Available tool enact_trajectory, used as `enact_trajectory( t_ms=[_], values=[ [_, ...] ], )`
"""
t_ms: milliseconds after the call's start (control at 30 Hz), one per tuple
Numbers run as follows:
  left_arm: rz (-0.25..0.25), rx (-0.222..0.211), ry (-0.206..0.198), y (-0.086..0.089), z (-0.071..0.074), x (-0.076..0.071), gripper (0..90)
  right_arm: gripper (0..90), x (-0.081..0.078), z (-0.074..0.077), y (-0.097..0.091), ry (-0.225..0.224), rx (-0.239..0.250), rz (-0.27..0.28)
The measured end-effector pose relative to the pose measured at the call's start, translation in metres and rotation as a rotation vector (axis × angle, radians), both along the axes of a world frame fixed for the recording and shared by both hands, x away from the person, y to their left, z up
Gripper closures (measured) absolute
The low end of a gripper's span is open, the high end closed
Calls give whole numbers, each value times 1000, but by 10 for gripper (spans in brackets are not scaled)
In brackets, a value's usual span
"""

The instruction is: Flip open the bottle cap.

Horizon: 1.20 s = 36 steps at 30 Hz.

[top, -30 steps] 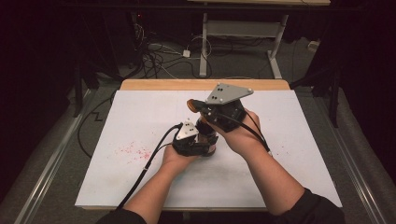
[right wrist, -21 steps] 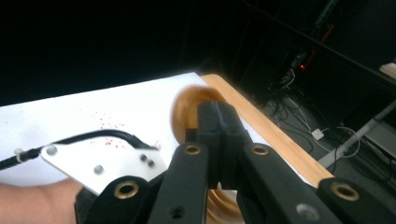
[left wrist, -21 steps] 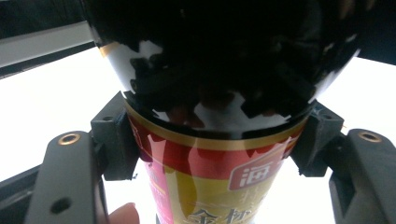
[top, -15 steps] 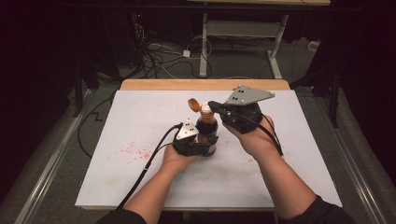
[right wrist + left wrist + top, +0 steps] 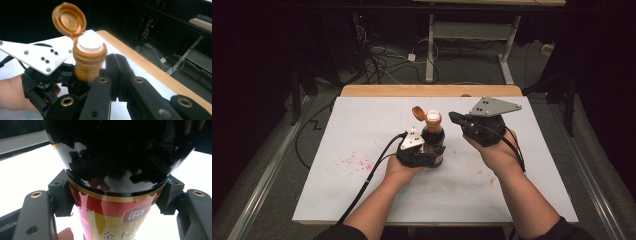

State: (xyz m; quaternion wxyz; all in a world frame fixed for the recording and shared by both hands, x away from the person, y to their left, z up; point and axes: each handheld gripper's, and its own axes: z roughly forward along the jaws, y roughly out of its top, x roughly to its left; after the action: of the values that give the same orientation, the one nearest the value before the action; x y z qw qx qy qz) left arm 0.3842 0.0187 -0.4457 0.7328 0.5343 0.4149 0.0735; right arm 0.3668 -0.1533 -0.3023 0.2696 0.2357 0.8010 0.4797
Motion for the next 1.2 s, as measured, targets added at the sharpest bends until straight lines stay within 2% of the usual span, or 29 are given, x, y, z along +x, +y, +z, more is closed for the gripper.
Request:
enact_trajectory(
  t_ms=[133, 200, 300, 333, 367, 400, 500, 533, 567, 600, 633, 767, 800, 867, 967, 1133, 1200],
  values=[
    [-2, -1, 1, 0, 0, 0, 281, 900, 2, -6, -8, 12, 15, -17],
    [-1, 3, 5, 1, 0, 1, 279, 777, 2, -8, -13, 7, 37, -26],
    [-1, 13, 4, 1, 1, 1, 278, 766, 3, -11, -16, 23, 43, -23],
    [-3, 20, 5, 1, 1, 1, 278, 678, 5, -15, -19, 37, 46, -20],
    [-3, 20, 5, 1, 1, 1, 277, 678, 5, -15, -19, 37, 46, -20],
    [-3, 22, 12, 1, 1, 2, 276, 551, 8, -20, -21, 54, 51, -20],
    [-5, 28, 10, 0, 1, 2, 275, 386, 12, -26, -25, 64, 82, -5],
    [-27, 104, -3, 5, -1, 3, 274, 343, 13, -29, -27, 66, 91, -11],
    [-29, 101, 1, 5, 0, 4, 273, 292, 15, -31, -29, 70, 93, -22],
    [-29, 101, 1, 5, 0, 4, 270, 292, 15, -31, -29, 70, 93, -22],
    [-33, 102, 7, 6, 0, 4, 266, 175, 18, -36, -31, 67, 100, -35],
    [-28, 101, 28, 8, 0, 6, 183, 4, 22, -44, -30, 75, 98, -60],
    [-26, 98, 45, 10, 1, 8, 146, 4, 22, -45, -30, 79, 96, -66],
    [-29, 106, 50, 12, 2, 7, 115, 3, 23, -48, -29, 76, 89, -71],
    [-39, 113, 76, 14, 3, 6, 8, 4, 23, -50, -29, 62, 82, -76],
    [-49, 115, 82, 18, 4, 3, 0, 4, 21, -52, -31, 60, 84, -85],
    [-44, 109, 79, 21, 3, 1, 0, 4, 21, -55, -32, 74, 90, -84]
  ],
)
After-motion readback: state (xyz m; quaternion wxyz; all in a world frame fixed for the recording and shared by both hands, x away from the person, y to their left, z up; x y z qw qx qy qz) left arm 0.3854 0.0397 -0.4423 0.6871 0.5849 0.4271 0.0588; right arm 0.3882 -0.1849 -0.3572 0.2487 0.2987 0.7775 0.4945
